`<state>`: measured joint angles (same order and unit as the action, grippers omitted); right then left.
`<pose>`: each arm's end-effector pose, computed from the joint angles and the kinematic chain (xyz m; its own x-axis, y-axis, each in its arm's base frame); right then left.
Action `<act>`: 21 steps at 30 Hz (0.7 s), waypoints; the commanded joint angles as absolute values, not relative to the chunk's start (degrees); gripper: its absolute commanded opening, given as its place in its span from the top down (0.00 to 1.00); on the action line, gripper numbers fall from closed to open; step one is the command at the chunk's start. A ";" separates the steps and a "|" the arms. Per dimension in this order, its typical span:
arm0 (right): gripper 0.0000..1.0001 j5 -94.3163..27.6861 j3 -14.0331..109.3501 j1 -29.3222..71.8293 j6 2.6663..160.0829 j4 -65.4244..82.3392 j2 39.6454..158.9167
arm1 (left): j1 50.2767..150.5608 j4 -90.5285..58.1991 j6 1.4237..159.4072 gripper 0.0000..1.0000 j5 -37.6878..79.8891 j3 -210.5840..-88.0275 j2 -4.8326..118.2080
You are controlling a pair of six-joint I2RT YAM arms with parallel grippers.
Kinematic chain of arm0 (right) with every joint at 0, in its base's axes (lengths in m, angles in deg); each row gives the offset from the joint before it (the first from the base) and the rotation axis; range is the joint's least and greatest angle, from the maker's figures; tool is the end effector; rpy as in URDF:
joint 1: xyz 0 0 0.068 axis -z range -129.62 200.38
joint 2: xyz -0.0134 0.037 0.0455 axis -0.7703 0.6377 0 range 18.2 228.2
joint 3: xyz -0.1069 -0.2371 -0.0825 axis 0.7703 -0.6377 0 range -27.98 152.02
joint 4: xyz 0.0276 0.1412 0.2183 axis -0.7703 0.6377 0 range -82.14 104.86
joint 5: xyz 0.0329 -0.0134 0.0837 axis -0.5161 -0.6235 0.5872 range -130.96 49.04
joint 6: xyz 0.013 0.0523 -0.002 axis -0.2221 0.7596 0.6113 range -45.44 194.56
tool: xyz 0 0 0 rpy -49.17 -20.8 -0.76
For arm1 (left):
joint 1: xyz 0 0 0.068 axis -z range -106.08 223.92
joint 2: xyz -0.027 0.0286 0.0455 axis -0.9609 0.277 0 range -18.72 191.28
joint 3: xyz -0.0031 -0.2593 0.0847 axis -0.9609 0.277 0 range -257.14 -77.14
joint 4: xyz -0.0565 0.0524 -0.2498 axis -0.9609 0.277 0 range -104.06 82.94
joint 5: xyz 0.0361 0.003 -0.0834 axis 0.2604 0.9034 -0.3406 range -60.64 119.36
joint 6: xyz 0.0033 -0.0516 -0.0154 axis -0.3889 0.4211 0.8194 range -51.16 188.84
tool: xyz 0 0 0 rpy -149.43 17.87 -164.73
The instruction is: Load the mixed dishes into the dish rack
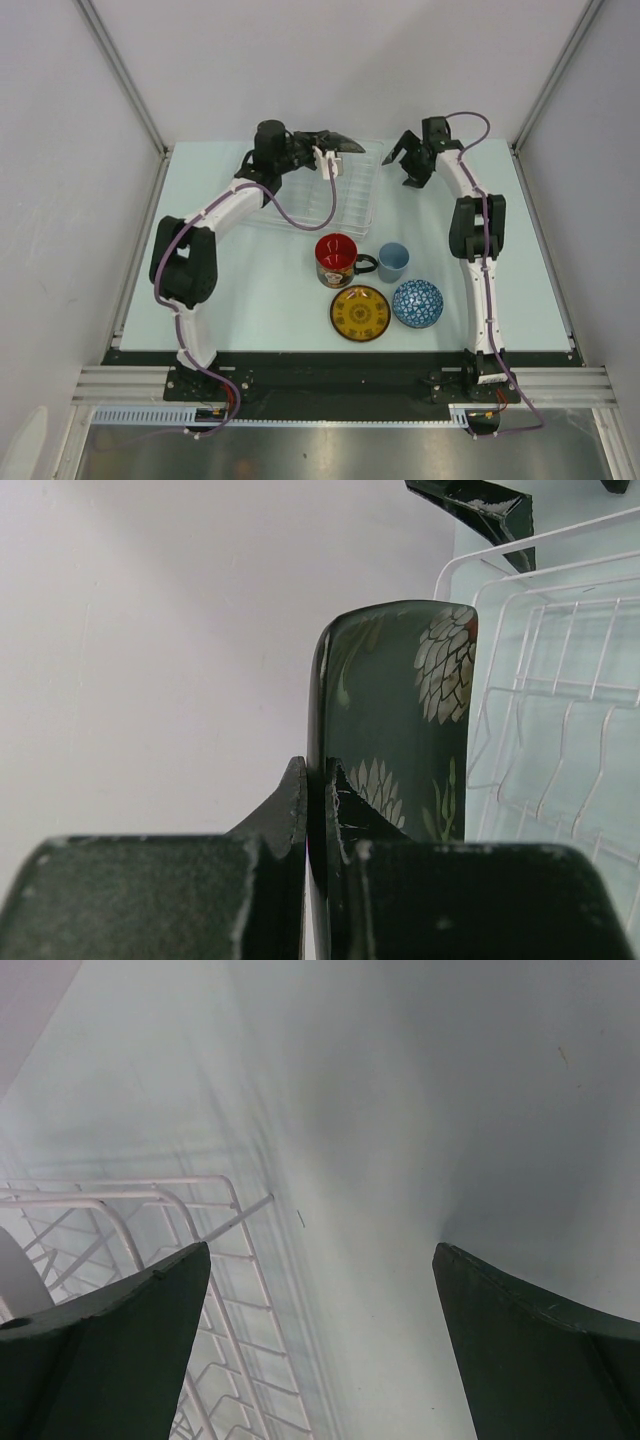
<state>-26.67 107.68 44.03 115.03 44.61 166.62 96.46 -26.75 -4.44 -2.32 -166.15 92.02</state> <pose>0.5631 0.0715 0.1737 -0.7479 0.5496 -0.3722 0.2879 0.7738 0.5643 0.4235 -0.1961 0.3091 0.7294 0.5797 -0.3632 0.3706 0.1113 0.9221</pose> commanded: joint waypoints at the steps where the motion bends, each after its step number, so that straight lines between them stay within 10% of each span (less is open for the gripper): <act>1: 0.00 -25.31 106.50 44.14 114.37 42.14 161.20 | 96.86 -36.91 -9.74 1.00 -3.60 -169.33 90.79; 21: 0.00 -21.80 94.73 44.93 116.48 33.53 154.35 | 97.12 -37.70 -14.04 1.00 -2.81 -168.98 95.45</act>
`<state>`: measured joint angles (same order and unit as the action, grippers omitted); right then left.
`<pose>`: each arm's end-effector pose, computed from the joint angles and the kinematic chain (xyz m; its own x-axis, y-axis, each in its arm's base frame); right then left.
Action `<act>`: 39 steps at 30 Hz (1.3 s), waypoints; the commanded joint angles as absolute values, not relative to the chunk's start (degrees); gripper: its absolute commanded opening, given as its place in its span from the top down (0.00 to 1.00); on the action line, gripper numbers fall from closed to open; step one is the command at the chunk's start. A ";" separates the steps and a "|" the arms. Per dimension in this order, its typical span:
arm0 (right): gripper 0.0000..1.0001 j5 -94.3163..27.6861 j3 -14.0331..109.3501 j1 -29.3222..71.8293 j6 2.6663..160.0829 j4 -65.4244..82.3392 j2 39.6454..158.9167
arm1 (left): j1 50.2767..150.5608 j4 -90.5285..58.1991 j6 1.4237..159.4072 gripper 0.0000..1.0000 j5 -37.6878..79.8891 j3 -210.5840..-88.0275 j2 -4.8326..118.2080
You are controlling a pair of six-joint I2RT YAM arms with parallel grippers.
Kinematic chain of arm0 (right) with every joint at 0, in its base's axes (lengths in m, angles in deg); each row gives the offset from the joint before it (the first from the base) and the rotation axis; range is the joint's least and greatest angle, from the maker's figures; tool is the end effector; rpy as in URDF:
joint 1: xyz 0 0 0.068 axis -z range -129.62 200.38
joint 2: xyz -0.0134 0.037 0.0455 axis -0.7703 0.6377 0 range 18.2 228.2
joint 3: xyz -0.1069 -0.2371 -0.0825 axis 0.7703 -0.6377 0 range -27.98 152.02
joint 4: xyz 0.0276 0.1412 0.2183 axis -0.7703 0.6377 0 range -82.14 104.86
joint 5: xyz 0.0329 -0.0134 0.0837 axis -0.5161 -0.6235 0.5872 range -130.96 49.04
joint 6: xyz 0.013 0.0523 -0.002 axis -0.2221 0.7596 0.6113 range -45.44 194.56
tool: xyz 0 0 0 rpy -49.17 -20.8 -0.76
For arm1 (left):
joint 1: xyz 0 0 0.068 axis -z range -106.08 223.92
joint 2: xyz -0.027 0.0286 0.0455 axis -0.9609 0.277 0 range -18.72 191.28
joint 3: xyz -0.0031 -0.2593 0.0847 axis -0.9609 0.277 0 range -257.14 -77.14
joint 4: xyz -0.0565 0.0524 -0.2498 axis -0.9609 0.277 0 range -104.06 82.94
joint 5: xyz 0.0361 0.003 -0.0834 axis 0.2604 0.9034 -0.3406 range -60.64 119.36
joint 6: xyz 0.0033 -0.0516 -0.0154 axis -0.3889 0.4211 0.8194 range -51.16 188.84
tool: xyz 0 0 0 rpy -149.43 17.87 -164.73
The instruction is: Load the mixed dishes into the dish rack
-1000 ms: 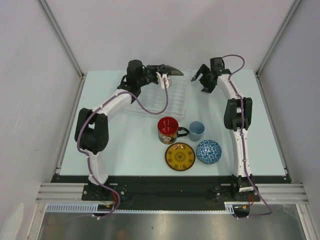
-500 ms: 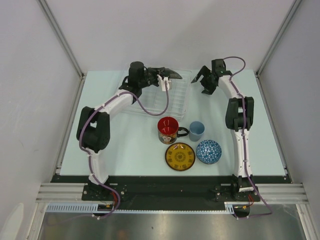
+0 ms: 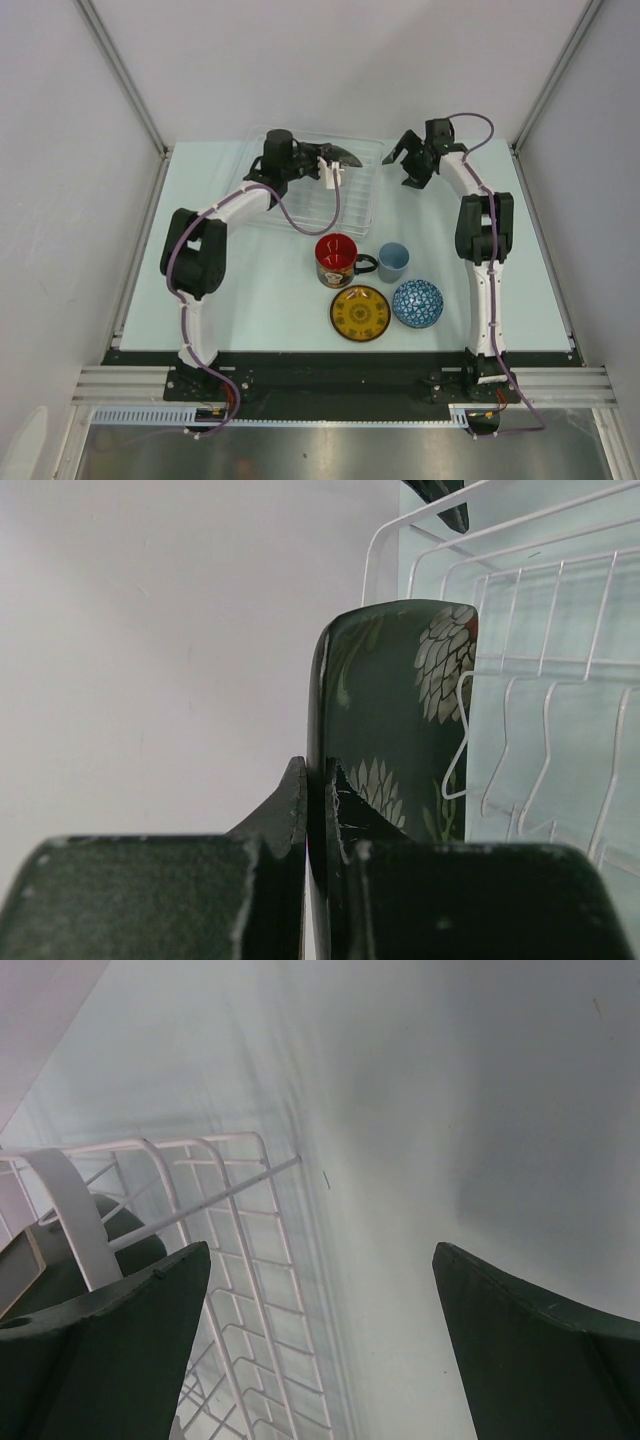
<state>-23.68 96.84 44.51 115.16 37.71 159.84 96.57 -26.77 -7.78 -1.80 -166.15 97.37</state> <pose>0.5490 0.0670 0.1853 -0.7449 0.5481 -0.3805 0.2428 0.7538 0.6106 0.4384 -0.2030 0.2666 0.7176 0.6026 -0.3491 0.4061 0.0452 0.9127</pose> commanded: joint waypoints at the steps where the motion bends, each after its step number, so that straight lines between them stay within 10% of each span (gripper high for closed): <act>1: 0.00 -21.36 93.24 45.11 116.83 32.48 153.99 | 97.12 -37.62 -14.65 1.00 -2.81 -168.90 95.54; 14: 0.00 -18.81 87.95 46.16 119.03 28.52 150.74 | 97.39 -40.08 -23.27 0.91 -3.07 -165.82 97.12; 17: 0.00 -18.72 87.34 46.16 119.12 28.16 150.30 | 97.56 -40.42 -24.24 0.74 -2.63 -165.03 97.30; 18: 0.00 -18.72 86.99 46.16 119.21 28.08 150.21 | 97.56 -40.52 -24.76 0.48 -2.63 -164.77 97.21; 21: 0.00 -18.46 86.46 46.25 119.03 27.90 149.95 | 97.74 -41.83 -24.16 0.15 -2.54 -163.80 96.77; 25: 0.00 -18.63 85.14 46.34 119.03 27.46 149.16 | 97.82 -44.65 -23.71 0.02 -2.45 -162.57 95.89; 39: 0.00 -20.74 83.38 46.25 117.54 30.10 145.38 | 98.00 -45.62 -22.48 0.01 -0.87 -155.80 88.33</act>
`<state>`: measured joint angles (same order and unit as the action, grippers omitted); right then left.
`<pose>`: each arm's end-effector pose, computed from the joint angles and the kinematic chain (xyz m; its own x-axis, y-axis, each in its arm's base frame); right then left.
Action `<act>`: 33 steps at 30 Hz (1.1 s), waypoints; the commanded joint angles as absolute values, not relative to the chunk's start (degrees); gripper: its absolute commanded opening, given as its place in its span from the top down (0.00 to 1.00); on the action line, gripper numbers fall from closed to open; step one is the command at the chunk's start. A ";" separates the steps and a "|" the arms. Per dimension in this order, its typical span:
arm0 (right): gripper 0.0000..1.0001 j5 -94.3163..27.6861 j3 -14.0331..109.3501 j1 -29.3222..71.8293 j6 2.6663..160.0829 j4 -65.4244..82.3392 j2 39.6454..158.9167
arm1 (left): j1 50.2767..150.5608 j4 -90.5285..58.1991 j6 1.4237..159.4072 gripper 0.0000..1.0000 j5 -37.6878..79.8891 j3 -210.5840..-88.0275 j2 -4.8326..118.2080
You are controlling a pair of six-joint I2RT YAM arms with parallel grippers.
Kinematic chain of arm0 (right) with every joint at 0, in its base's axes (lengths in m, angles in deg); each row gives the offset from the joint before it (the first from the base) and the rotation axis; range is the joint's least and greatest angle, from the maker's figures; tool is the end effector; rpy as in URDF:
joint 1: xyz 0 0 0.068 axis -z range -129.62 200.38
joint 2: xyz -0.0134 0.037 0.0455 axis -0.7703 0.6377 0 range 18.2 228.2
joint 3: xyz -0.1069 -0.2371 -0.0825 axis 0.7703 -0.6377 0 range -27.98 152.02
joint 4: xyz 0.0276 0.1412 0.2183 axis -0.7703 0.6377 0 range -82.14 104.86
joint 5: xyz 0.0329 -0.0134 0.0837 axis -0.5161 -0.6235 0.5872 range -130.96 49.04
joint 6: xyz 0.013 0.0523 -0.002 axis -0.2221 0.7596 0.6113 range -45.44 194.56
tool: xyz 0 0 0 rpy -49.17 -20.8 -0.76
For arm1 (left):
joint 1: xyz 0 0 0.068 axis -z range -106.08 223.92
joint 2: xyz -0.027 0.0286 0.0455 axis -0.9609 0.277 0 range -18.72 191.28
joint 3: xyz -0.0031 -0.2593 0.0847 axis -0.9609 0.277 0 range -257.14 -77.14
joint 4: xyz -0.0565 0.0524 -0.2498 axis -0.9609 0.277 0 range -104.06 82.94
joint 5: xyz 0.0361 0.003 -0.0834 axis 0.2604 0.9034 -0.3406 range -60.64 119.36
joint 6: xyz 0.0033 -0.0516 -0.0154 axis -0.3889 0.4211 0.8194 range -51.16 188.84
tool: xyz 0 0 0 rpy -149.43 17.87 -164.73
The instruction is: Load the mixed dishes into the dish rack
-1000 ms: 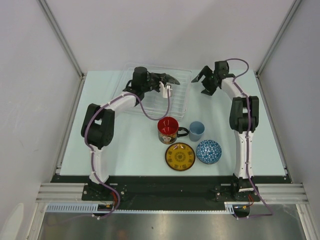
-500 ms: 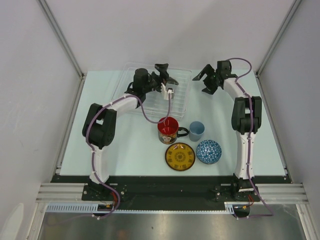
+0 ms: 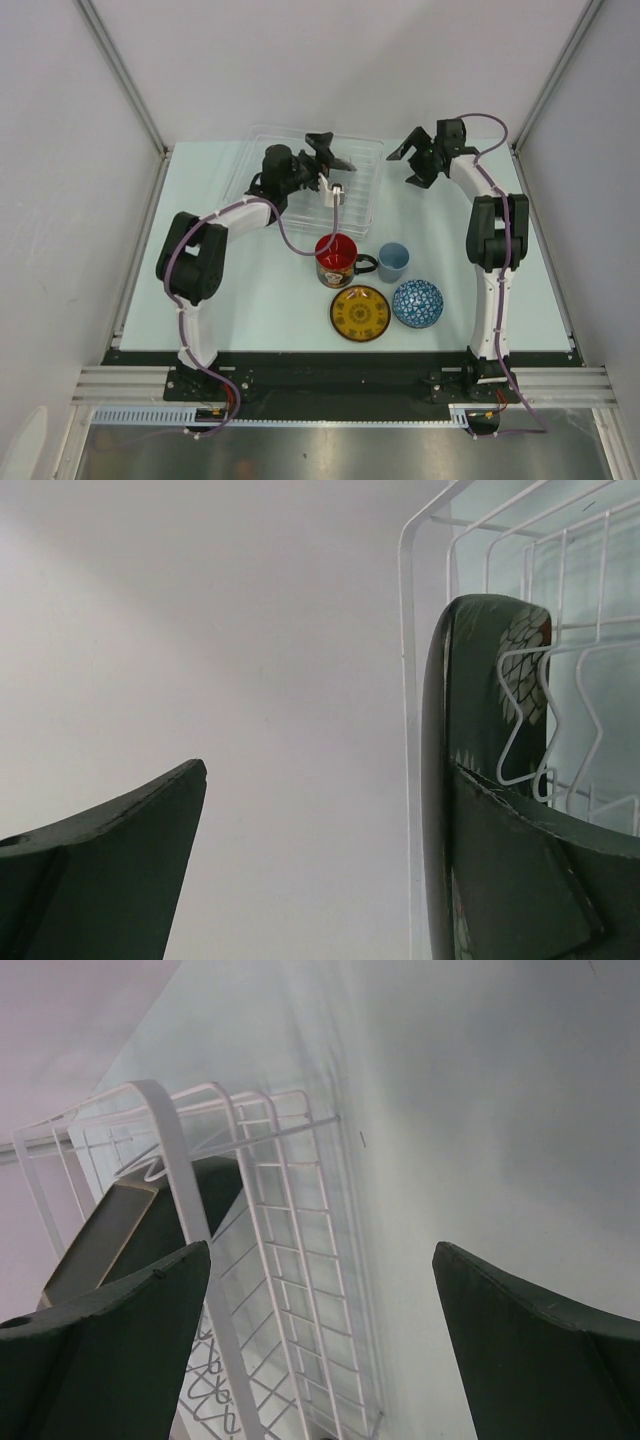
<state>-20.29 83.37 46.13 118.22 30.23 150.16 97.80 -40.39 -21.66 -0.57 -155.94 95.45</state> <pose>0.5231 0.0514 0.2066 -0.7174 0.5944 -0.3632 0.2329 0.6960 0.6792 0.4190 -0.2050 0.2450 0.8026 0.5924 -0.0698 0.1366 -0.0687 0.9882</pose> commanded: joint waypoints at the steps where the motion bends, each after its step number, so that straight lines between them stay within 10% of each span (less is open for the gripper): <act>1: 0.00 -20.74 83.38 46.25 117.63 30.10 145.29 | 97.91 -45.09 -22.57 0.01 -0.70 -155.80 88.33; 11: 0.00 -20.65 83.29 47.22 118.24 29.84 145.11 | 98.00 -36.30 -23.27 0.76 1.24 -162.30 92.02; 33: 0.00 -20.30 82.24 47.04 118.33 28.96 145.03 | 101.34 -40.78 -19.94 1.00 -1.05 -162.92 92.02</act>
